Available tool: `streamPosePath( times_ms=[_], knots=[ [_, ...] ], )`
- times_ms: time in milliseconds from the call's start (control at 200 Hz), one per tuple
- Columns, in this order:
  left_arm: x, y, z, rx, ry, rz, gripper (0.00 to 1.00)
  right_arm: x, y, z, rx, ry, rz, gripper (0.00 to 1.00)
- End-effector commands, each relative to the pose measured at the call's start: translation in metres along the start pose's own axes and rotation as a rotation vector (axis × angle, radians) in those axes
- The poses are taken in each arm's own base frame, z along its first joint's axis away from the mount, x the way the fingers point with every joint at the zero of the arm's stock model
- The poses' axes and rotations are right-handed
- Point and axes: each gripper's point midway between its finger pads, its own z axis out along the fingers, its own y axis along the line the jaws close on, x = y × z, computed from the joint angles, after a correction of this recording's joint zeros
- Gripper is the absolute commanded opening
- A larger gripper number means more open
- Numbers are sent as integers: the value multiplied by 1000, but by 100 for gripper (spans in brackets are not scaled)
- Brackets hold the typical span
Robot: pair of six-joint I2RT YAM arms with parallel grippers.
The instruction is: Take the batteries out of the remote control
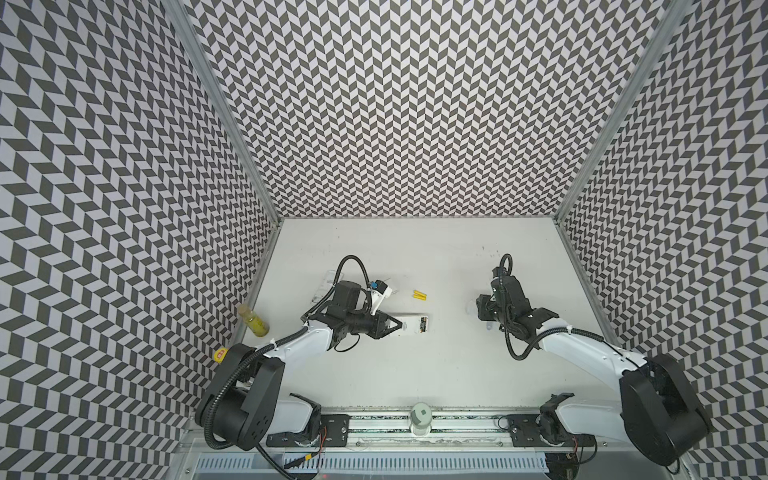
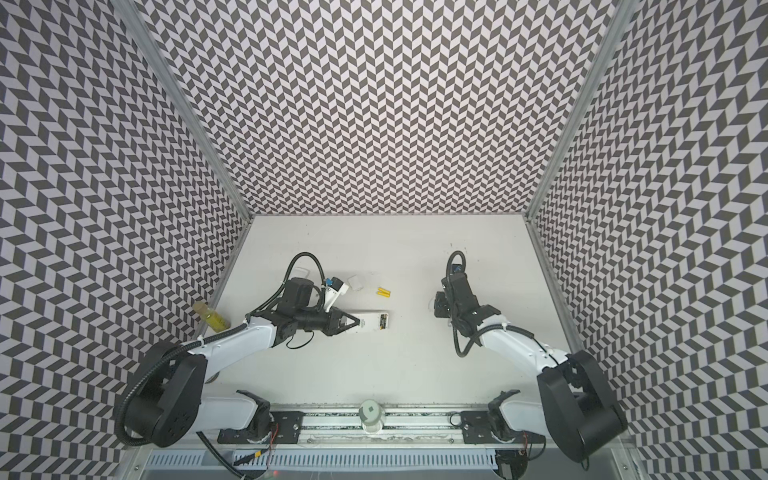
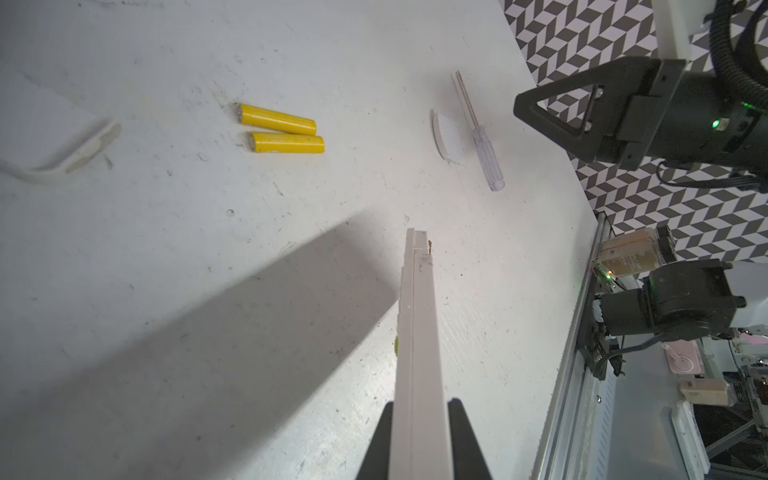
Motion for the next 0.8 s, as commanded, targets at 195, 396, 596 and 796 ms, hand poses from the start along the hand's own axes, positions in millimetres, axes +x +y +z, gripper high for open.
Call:
streamPosePath(
  times_ms=[195, 396, 596, 796],
  knots=[
    [-3, 17, 10, -54, 14, -46, 8, 18, -24, -2, 67, 31, 51, 48],
    [-5, 32, 6, -122, 0, -28, 27, 31, -26, 6, 72, 75, 72, 48],
    [-11, 46, 0, -173, -19, -36, 40, 39, -31, 16, 106, 105, 92, 46],
    [-24, 62, -11, -236, -47, -35, 48, 47, -35, 22, 119, 122, 108, 39]
  ],
)
